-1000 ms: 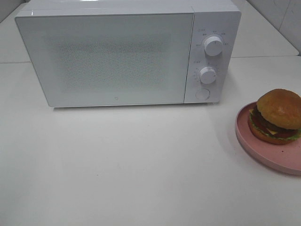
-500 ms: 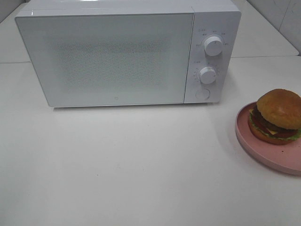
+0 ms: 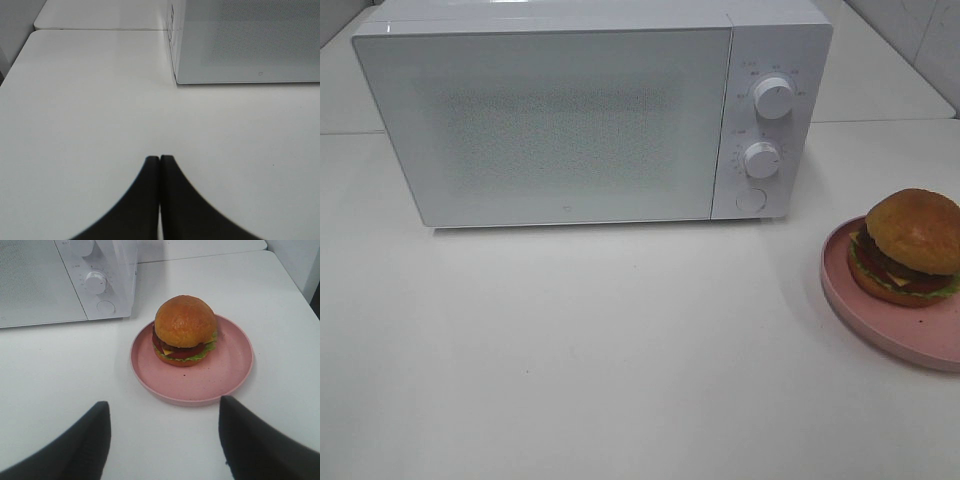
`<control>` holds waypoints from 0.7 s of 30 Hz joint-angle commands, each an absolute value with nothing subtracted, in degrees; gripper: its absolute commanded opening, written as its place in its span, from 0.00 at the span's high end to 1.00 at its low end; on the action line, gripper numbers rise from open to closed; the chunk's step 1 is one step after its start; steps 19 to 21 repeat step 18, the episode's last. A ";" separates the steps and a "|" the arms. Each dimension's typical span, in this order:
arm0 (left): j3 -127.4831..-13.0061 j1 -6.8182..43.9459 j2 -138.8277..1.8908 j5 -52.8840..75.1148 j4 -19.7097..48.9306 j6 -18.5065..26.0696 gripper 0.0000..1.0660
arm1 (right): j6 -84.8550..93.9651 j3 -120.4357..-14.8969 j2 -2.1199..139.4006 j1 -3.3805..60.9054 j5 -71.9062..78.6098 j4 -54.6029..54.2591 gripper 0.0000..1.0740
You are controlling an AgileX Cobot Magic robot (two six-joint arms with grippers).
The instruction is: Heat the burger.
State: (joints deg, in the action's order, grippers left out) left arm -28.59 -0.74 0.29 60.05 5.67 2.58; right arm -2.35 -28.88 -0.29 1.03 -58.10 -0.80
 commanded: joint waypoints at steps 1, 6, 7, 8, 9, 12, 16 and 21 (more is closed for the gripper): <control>-28.42 -0.92 1.78 59.30 5.79 2.46 1.00 | -2.35 -28.88 -1.72 0.80 -57.41 -0.97 0.43; -28.42 -0.92 1.78 59.30 5.79 2.46 1.00 | -2.35 -28.88 -1.72 0.80 -57.41 -0.97 0.43; -28.42 -0.92 1.78 59.30 5.79 2.46 1.00 | -2.35 -28.88 -1.72 0.80 -57.41 -0.97 0.43; -28.42 -0.92 1.78 59.30 5.79 2.46 1.00 | -2.35 -28.88 -1.72 0.80 -57.41 -0.97 0.43; -28.42 -0.92 1.78 59.30 5.79 2.46 1.00 | -2.35 -28.88 -1.72 0.80 -57.41 -0.97 0.43; -28.42 -0.92 1.78 59.30 5.79 2.46 1.00 | -2.35 -28.88 -1.72 0.80 -57.41 -0.97 0.43; -28.42 -0.92 1.78 59.30 5.79 2.46 1.00 | -2.35 -28.88 -1.72 0.80 -57.41 -0.97 0.43; -28.42 -0.92 1.78 59.30 5.79 2.46 1.00 | -2.35 -28.88 -1.72 0.80 -57.41 -0.97 0.43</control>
